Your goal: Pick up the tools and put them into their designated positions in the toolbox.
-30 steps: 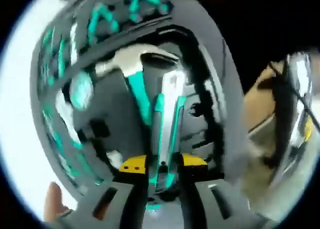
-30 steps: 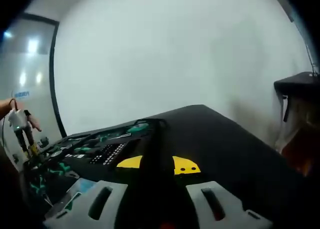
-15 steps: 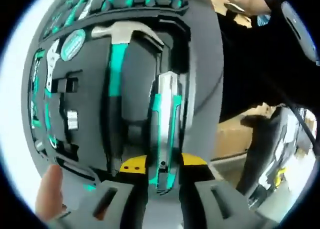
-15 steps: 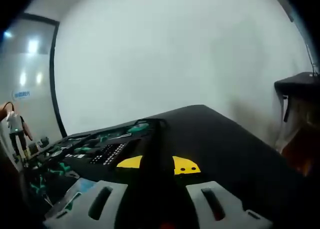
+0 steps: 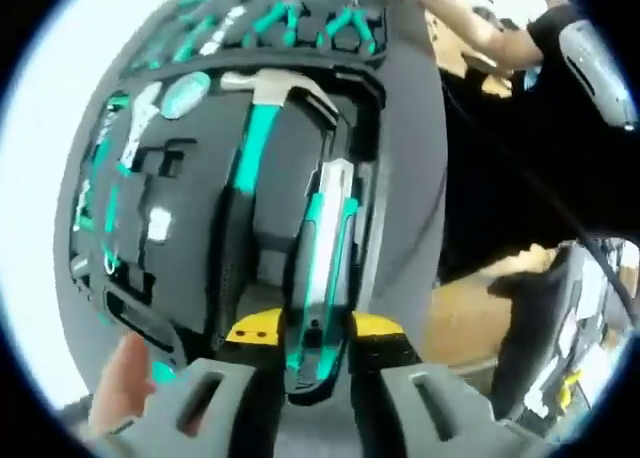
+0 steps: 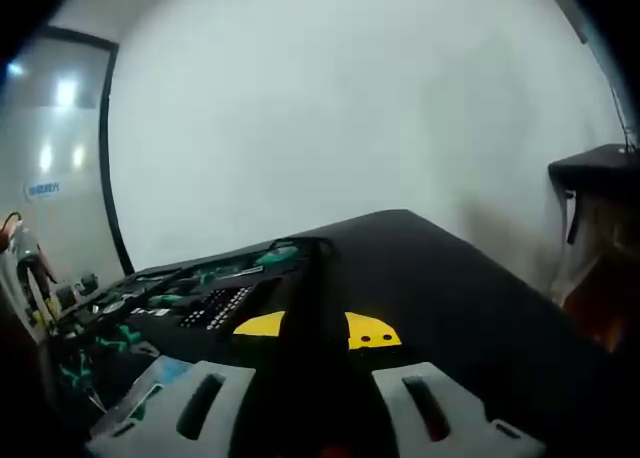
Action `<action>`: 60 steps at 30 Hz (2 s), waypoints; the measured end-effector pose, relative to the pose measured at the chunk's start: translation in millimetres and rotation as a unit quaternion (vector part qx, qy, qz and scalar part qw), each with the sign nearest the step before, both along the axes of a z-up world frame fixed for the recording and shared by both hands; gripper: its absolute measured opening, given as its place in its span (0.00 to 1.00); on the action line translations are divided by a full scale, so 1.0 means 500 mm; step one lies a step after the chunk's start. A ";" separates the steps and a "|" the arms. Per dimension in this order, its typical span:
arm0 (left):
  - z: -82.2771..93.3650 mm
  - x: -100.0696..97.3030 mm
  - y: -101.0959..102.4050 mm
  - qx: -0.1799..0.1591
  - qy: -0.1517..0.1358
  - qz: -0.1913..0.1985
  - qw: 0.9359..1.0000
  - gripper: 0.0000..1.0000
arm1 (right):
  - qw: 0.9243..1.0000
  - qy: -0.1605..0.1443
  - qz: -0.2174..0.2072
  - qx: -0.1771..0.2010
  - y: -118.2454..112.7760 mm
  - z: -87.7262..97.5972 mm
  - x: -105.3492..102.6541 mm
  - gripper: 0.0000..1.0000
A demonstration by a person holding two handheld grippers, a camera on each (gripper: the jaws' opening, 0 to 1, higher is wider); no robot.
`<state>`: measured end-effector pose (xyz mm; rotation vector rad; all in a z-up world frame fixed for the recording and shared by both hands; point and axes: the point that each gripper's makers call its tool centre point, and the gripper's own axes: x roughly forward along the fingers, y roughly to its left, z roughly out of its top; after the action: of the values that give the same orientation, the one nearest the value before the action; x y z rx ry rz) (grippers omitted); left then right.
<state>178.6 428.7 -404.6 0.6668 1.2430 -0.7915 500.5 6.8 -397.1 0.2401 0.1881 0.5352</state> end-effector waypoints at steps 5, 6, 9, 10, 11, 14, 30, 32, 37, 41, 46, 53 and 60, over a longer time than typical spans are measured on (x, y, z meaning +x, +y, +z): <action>0.004 -0.006 0.008 -0.007 -0.023 0.037 0.999 0.27 | 1.000 -0.001 -0.001 -0.001 0.000 0.001 -0.001 0.19; 0.004 -0.007 0.007 -0.008 -0.028 0.046 0.999 0.27 | 1.000 -0.001 -0.001 -0.001 -0.001 0.000 -0.001 0.19; 0.008 -0.006 0.011 -0.016 -0.065 0.057 0.996 0.25 | 1.000 -0.001 -0.002 -0.001 -0.002 0.000 -0.004 0.19; 0.009 -0.004 0.013 -0.015 -0.076 0.045 0.996 0.24 | 1.000 -0.001 -0.003 0.000 -0.002 0.000 -0.004 0.19; 0.011 -0.009 0.015 -0.017 -0.087 0.042 0.995 0.24 | 1.000 -0.001 -0.003 -0.001 -0.002 0.000 -0.004 0.19; 0.014 -0.011 0.018 -0.035 -0.125 0.081 0.988 0.23 | 1.000 -0.001 -0.004 -0.001 -0.002 0.000 -0.003 0.19; 0.034 0.006 0.047 -0.148 -0.268 0.295 0.905 0.02 | 1.000 -0.005 -0.007 -0.002 -0.006 0.003 -0.003 0.19; 0.040 0.010 0.052 -0.159 -0.285 0.298 0.897 0.02 | 0.999 -0.036 -0.005 0.021 -0.007 0.036 -0.007 0.17; 0.106 0.015 0.141 -0.187 -0.404 0.378 0.812 0.02 | 0.990 -0.126 0.063 -0.007 0.065 0.112 -0.069 0.07; 0.091 0.001 0.148 -0.202 -0.427 0.397 0.787 0.02 | 0.972 -0.149 0.179 0.026 0.244 0.188 -0.212 0.07; 0.104 0.013 0.135 -0.220 -0.476 0.395 0.754 0.02 | 0.920 -0.156 0.350 0.087 0.454 0.251 -0.417 0.12; 0.086 0.013 0.115 -0.220 -0.441 0.383 0.781 0.02 | 0.886 -0.098 0.450 -0.040 0.625 0.209 -0.530 0.09; 0.065 -0.005 0.129 -0.180 -0.400 0.396 0.807 0.02 | 0.906 -0.075 0.411 -0.063 0.755 0.136 -0.551 0.00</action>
<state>176.0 493.3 -371.9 0.0759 0.4578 0.0131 224.8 384.4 -328.9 -0.0239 0.1680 1.3747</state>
